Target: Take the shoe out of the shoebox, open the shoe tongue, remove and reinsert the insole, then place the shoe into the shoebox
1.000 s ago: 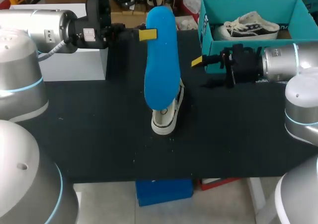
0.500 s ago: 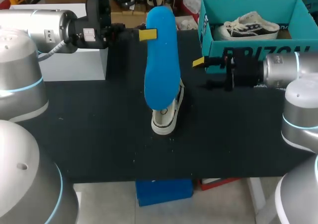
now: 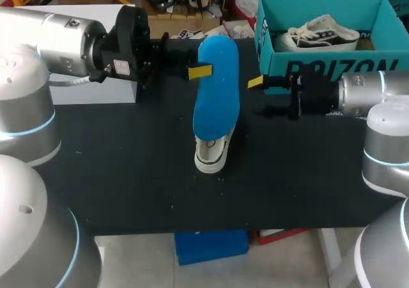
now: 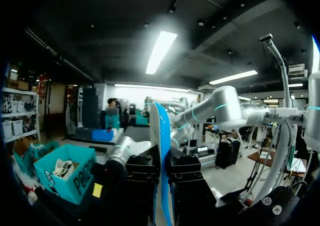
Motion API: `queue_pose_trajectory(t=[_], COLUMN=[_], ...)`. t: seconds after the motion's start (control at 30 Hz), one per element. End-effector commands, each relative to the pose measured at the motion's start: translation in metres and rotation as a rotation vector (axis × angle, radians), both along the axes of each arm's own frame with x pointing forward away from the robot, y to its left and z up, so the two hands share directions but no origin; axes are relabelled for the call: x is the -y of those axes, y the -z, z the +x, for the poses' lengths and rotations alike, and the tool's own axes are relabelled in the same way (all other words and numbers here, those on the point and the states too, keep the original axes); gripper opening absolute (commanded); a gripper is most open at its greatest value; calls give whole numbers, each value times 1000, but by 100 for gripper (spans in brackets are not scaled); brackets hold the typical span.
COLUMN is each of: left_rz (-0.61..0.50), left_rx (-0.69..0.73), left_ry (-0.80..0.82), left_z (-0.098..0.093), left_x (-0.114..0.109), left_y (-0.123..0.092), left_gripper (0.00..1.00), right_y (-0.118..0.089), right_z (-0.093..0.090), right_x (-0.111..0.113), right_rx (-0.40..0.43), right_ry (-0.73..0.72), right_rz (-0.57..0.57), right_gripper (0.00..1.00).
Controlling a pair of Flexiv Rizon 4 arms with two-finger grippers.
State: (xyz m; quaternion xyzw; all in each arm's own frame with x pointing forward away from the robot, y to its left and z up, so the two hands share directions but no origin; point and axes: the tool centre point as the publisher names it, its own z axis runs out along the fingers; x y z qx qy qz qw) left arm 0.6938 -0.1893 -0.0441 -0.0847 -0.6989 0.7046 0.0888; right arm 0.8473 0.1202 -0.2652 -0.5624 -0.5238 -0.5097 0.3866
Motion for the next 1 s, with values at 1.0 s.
queue_pose_trajectory(t=[1.0], left_rz=[4], left_rx=[964], left_ry=[-10], left_z=[-85], left_x=[-33], left_y=[64], left_gripper=[0], right_y=[1], right_z=[0], right_x=[-1], right_rx=[1], right_ry=[2], right_rz=[0], right_gripper=[100])
